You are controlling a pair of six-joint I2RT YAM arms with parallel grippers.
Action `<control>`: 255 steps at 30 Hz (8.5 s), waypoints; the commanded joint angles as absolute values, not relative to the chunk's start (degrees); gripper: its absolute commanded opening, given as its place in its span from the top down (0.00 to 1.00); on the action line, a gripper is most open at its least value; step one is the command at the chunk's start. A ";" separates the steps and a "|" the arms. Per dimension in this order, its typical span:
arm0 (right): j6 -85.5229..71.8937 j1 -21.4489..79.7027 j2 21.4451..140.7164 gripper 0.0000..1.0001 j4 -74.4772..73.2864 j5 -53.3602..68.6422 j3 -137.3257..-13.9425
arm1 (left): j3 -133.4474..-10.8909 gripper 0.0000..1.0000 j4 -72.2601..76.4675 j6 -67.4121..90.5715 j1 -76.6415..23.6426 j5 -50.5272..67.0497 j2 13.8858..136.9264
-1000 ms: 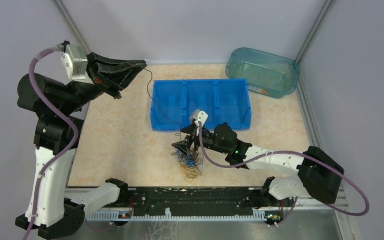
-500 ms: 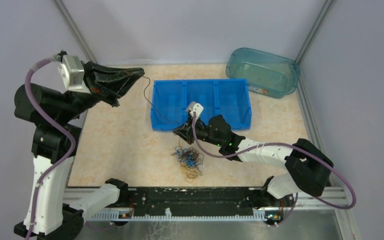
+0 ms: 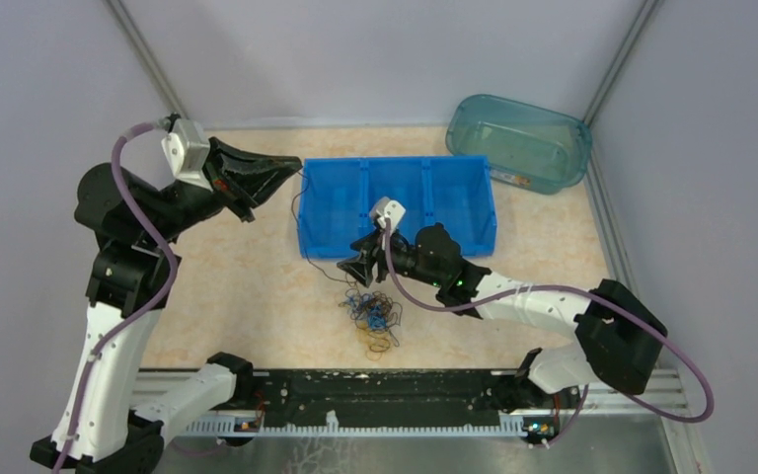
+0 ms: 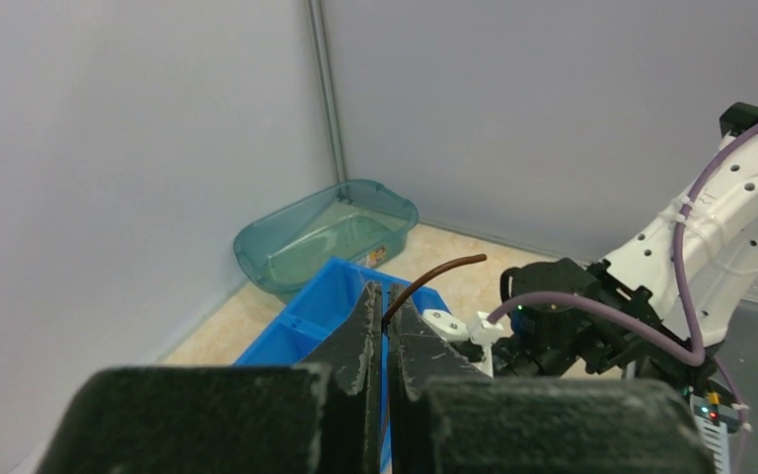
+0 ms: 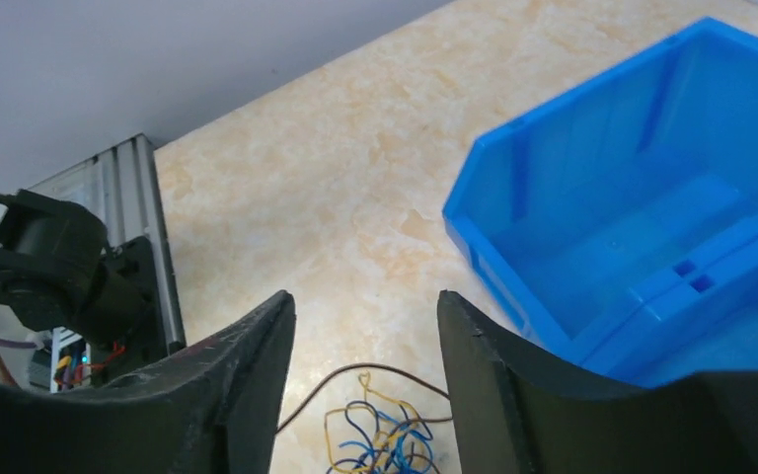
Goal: Untangle the cables
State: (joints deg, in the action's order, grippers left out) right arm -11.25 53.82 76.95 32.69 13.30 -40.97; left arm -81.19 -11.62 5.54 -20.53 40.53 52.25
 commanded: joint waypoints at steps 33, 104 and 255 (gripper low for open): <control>-8.45 51.95 80.10 0.95 41.75 18.55 -43.22 | -88.23 0.97 -9.59 0.14 -20.83 35.71 52.53; -20.82 56.16 58.32 0.28 43.27 19.18 -32.12 | -49.15 1.00 -12.83 1.15 -23.38 56.47 45.03; -30.63 62.93 101.95 0.58 84.23 -4.88 -6.81 | -126.30 1.00 16.07 -21.01 -17.73 24.54 66.86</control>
